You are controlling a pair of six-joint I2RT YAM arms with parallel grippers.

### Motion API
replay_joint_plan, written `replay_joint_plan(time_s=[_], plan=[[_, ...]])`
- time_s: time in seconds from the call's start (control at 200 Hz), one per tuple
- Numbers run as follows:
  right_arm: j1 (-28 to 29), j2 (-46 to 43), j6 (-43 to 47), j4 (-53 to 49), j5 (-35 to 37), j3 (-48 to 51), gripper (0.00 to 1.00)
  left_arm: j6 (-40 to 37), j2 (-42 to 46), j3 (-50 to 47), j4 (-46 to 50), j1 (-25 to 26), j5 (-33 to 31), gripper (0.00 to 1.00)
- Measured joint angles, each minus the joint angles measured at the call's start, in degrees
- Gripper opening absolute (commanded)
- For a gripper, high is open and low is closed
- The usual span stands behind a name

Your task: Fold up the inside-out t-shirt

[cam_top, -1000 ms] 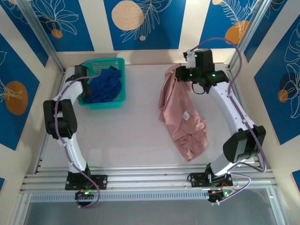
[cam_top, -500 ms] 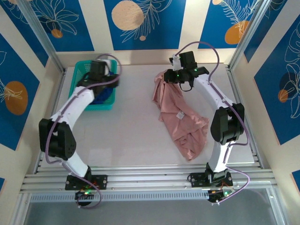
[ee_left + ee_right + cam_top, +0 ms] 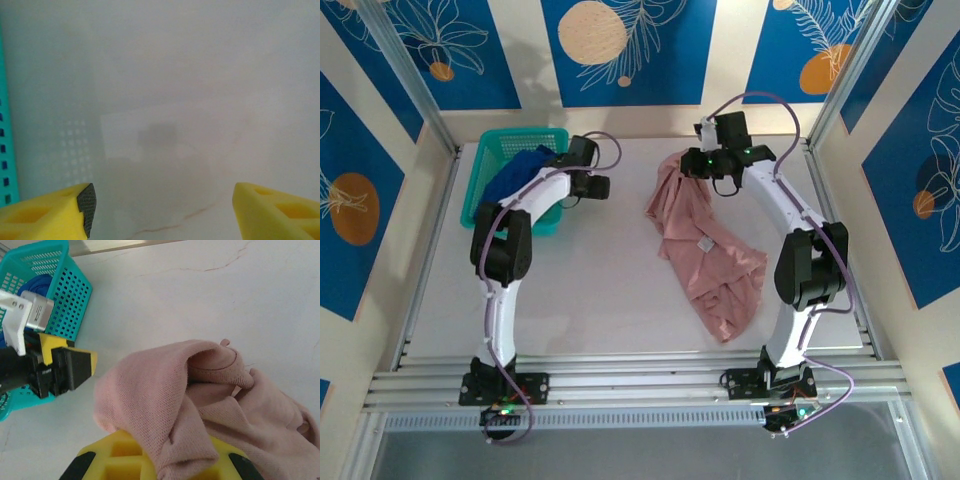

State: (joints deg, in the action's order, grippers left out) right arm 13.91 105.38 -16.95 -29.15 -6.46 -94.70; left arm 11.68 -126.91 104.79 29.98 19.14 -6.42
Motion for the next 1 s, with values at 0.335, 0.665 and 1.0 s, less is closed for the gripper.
replay_joint_plan(time_s=[0.335, 0.665, 1.0], plan=[[0.4, -0.2, 0.0, 0.3, 0.0, 0.4, 0.05, -0.2, -2.4, 6.7, 2.9, -11.1, -3.1, 0.73], [2.9, -0.1, 0.0, 0.4, 0.0, 0.4, 0.05, -0.2, -13.8, 23.4, 8.3, -15.8, -2.6, 0.75], [8.3, 3.5, 0.7, -1.2, -3.8, -6.5, 0.15, 1.2, -11.0, 25.7, 9.0, -15.6, 6.4, 0.77]])
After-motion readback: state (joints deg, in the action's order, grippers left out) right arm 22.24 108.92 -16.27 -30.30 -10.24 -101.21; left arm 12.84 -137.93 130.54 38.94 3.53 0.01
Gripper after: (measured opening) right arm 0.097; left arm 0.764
